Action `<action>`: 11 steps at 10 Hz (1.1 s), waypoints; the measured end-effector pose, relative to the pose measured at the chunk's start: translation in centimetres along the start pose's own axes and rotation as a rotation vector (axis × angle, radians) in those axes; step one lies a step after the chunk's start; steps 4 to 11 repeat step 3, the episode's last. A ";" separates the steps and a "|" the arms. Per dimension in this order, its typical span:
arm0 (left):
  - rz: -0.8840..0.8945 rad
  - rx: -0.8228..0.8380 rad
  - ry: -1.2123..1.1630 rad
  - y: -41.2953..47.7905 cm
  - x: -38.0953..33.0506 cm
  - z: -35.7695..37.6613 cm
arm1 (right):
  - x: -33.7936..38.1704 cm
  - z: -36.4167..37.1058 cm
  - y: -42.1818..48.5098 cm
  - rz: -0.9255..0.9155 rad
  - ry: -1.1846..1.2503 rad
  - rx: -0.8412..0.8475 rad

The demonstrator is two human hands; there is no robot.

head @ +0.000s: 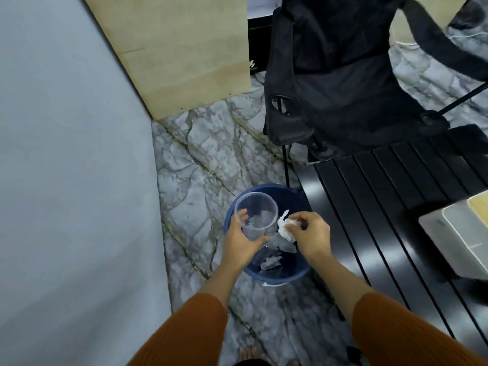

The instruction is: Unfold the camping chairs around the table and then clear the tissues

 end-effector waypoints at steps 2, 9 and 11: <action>-0.138 0.102 -0.010 0.1 0.4 0.7 | 0.4 0.7 0.7 -0.009 -0.031 0.024; -0.165 0.072 -0.030 -1.3 -1.0 0.2 | 0.9 0.7 -0.2 0.001 -0.043 0.054; -0.165 0.072 -0.030 -1.3 -1.0 0.2 | 0.9 0.7 -0.2 0.001 -0.043 0.054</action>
Point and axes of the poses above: each hand's wrist, its own y-axis towards the middle knuckle, its own z-axis out of the palm, x = y × z, the point moved 7 cm from there along y, towards the middle knuckle, and after that the axes turned 14 degrees about z, right-handed, at the moved point
